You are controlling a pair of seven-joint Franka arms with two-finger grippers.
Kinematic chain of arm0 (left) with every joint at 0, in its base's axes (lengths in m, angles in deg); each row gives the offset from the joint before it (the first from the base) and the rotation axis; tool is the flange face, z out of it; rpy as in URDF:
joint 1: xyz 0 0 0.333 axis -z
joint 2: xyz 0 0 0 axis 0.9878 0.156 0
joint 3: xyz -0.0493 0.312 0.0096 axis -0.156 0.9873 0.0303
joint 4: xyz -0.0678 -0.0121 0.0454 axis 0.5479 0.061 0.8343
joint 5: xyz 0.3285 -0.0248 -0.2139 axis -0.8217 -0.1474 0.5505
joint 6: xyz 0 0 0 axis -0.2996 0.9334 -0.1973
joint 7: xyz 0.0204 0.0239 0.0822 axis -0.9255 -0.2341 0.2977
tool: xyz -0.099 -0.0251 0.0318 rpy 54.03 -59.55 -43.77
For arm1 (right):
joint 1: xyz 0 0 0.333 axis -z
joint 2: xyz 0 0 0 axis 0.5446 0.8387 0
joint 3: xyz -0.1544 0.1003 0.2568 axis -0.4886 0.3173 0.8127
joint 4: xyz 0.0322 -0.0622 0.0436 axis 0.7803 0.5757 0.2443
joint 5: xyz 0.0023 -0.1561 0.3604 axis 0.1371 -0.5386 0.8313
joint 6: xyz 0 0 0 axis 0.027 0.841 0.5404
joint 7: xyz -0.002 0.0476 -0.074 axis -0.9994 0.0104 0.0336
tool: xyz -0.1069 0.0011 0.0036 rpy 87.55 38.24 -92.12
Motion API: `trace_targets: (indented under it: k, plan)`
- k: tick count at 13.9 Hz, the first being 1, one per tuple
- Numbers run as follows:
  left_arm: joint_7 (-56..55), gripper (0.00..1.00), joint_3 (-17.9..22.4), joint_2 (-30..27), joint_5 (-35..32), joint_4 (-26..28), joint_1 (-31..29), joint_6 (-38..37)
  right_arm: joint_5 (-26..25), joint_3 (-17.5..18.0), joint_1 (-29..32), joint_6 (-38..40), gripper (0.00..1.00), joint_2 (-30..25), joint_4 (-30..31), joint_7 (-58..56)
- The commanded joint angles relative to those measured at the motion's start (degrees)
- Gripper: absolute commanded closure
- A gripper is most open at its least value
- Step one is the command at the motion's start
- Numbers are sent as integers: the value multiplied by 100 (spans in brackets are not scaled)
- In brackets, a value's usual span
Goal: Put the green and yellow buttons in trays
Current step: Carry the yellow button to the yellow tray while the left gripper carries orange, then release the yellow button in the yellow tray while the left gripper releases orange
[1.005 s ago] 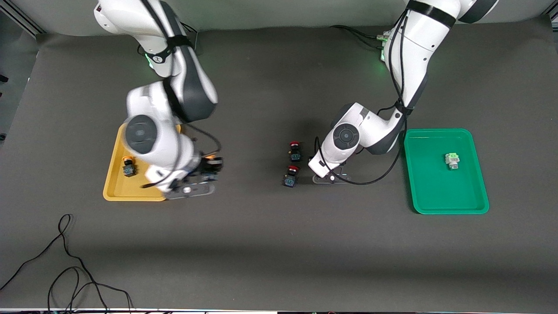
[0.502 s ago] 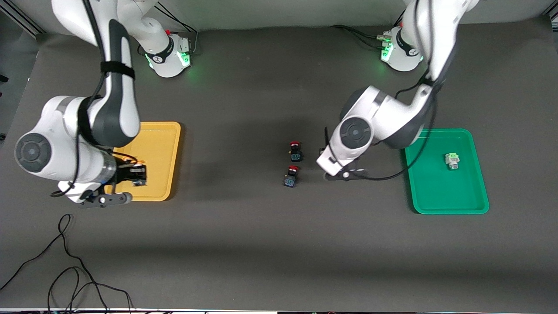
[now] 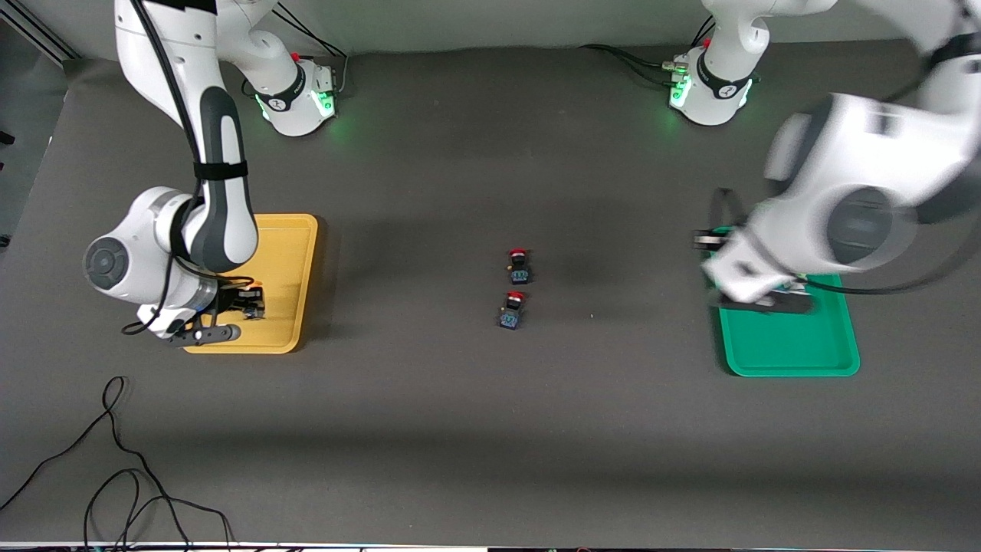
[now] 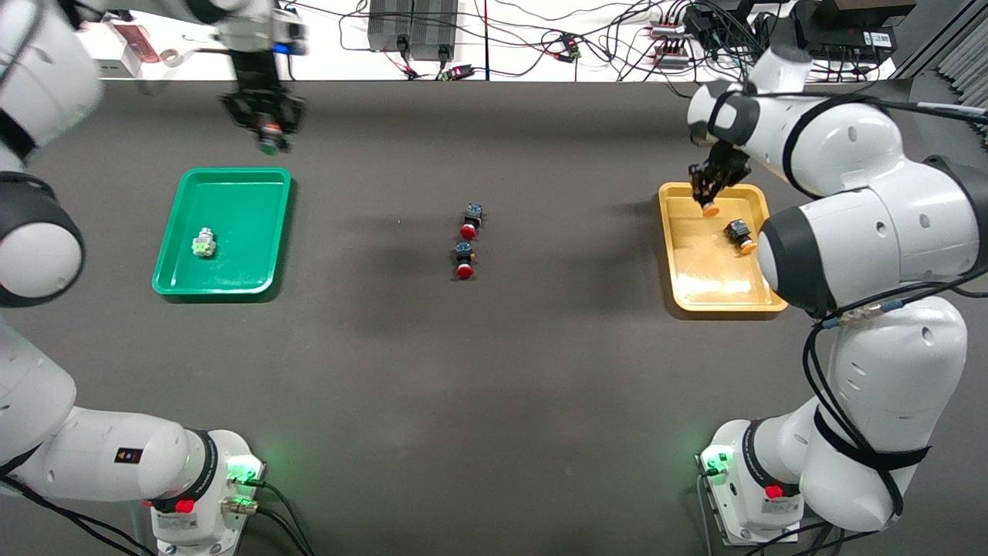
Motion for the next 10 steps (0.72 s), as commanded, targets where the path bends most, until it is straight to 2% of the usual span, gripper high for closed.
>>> trace_targets:
  k: [1, 3, 4, 5, 6, 8, 10]
  plan:
    - [1188, 100, -68, -32, -58, 189, -766, -7, 690, -47, -97, -326, 92, 207, 270, -726]
    - [1857, 100, -68, -23, -76, 452, -1198, 378, 1175, -47, -132, -309, 92, 437, 306, -1097]
    - [2026, 100, -68, -32, -111, 680, -1322, 650, 1176, -47, -132, -292, 70, 428, 297, -1037]
    - [2123, 100, -68, -32, -180, 882, -1445, 923, 1176, -47, -140, -274, 17, 420, 280, -1010]
    - [2159, 100, -68, -32, -190, 1110, -1515, 1195, 1176, -47, -140, -265, 2, 385, 253, -975]
    - [2159, 100, -60, -93, -190, 1646, -1543, 1819, 1168, -73, -184, -213, 0, 323, 166, -782]
    - [2159, 100, -51, -111, -199, 2200, -1586, 2548, 1115, -117, -193, 198, 0, 314, -71, -659]
